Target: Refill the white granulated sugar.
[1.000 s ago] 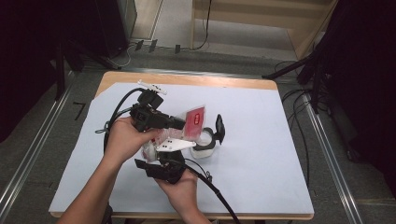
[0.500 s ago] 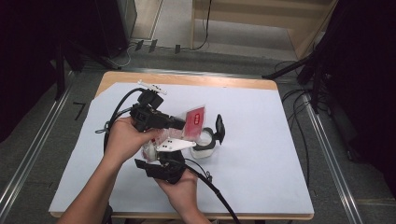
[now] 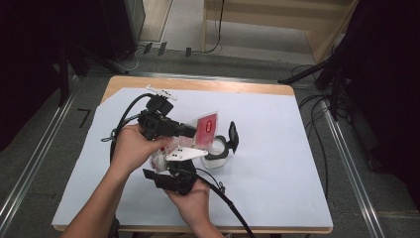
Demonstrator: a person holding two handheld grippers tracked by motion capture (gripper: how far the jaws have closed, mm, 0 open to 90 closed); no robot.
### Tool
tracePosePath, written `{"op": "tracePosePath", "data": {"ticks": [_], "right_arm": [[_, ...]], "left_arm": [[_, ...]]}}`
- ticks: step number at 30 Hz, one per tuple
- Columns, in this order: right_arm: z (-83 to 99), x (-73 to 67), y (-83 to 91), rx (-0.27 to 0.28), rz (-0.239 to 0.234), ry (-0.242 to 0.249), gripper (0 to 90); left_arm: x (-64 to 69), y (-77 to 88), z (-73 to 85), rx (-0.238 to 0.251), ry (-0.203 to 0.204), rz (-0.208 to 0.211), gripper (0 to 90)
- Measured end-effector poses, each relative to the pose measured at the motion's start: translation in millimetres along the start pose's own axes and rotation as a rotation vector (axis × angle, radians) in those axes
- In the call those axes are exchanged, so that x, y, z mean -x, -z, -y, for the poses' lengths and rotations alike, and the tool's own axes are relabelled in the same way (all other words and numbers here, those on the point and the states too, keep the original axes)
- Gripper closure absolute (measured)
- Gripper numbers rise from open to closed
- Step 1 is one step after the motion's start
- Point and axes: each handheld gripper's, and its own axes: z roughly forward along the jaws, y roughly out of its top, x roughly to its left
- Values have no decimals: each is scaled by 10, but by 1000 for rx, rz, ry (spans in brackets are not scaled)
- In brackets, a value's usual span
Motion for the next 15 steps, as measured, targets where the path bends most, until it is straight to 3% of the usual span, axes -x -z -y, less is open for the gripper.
{"op": "tracePosePath", "data": {"ticks": [15], "right_arm": [[0, 1, 2, -1, 2, 2, 619]], "left_arm": [[1, -1, -1, 0, 0, 0, 800]]}}
